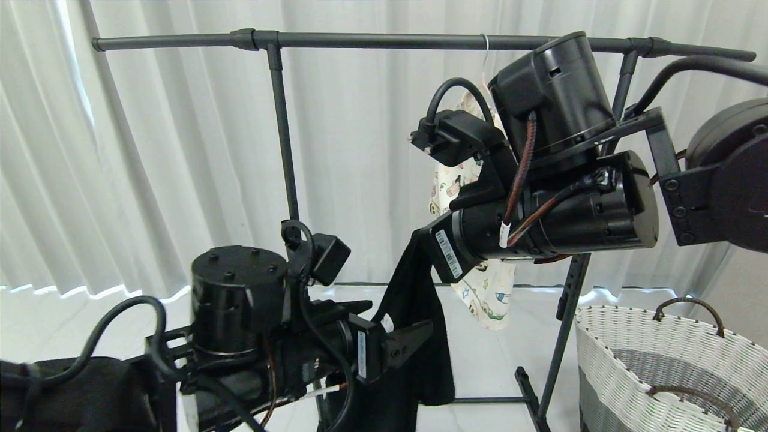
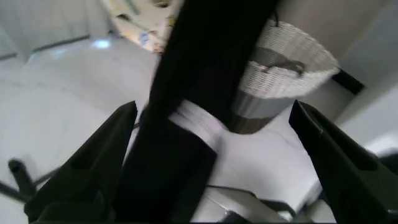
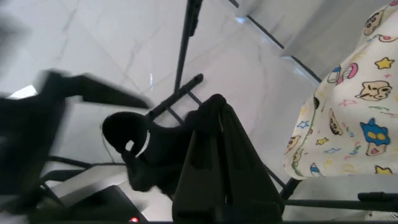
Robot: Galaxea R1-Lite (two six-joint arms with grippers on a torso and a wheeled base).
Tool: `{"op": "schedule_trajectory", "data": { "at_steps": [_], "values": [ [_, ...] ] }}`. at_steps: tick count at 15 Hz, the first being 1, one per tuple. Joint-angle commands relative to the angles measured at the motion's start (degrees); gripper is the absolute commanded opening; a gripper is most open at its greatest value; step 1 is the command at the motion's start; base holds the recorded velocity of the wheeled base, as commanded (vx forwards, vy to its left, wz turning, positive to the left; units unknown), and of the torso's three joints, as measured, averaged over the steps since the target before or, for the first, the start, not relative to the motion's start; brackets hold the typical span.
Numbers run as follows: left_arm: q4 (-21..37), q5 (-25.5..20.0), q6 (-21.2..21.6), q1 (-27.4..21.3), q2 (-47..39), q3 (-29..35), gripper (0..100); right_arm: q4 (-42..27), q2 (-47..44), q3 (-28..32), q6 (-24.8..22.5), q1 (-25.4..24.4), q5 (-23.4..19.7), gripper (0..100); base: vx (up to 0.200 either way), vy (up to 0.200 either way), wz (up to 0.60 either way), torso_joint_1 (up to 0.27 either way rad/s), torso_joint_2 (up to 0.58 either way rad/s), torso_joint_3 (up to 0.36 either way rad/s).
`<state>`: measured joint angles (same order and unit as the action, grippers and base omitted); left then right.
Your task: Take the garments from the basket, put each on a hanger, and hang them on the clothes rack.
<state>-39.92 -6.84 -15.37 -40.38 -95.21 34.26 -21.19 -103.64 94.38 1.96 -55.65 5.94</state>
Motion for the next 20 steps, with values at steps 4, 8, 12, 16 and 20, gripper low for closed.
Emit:
{"op": "schedule_trajectory", "data": {
  "at_steps": [4, 8, 12, 16, 20],
  "values": [
    [-0.07, -3.27, -0.45, 2.32, 1.87, -4.02, 100, 0.09, -1.21, 2.48, -0.03, -2.53, -1.19, 0, 0.000, 0.000, 0.00, 0.000, 0.00, 0.000],
    [-0.15, -4.24, -0.27, 2.41, 7.76, -9.38, 100, 0.18, -2.09, 3.53, -0.03, -2.62, -1.19, 0, 0.000, 0.000, 0.00, 0.000, 0.00, 0.000],
    [-0.15, -4.41, -0.18, 2.49, 6.53, -9.47, 100, 0.01, -1.74, 4.06, -0.03, -3.06, -1.19, 0, 0.000, 0.000, 0.00, 0.000, 0.00, 0.000],
    [-0.15, -3.09, 0.17, 4.87, 0.73, -9.82, 100, -0.08, -1.30, 4.06, -0.03, -3.32, -1.01, 0, 0.000, 0.000, 0.00, 0.000, 0.00, 0.000],
    [-0.07, -2.21, 7.46, 9.53, 0.37, -17.38, 100, -0.26, -0.15, 3.97, -0.03, -3.24, -0.93, 0, 0.000, 0.000, 0.00, 0.000, 0.00, 0.000]
  ]
}}
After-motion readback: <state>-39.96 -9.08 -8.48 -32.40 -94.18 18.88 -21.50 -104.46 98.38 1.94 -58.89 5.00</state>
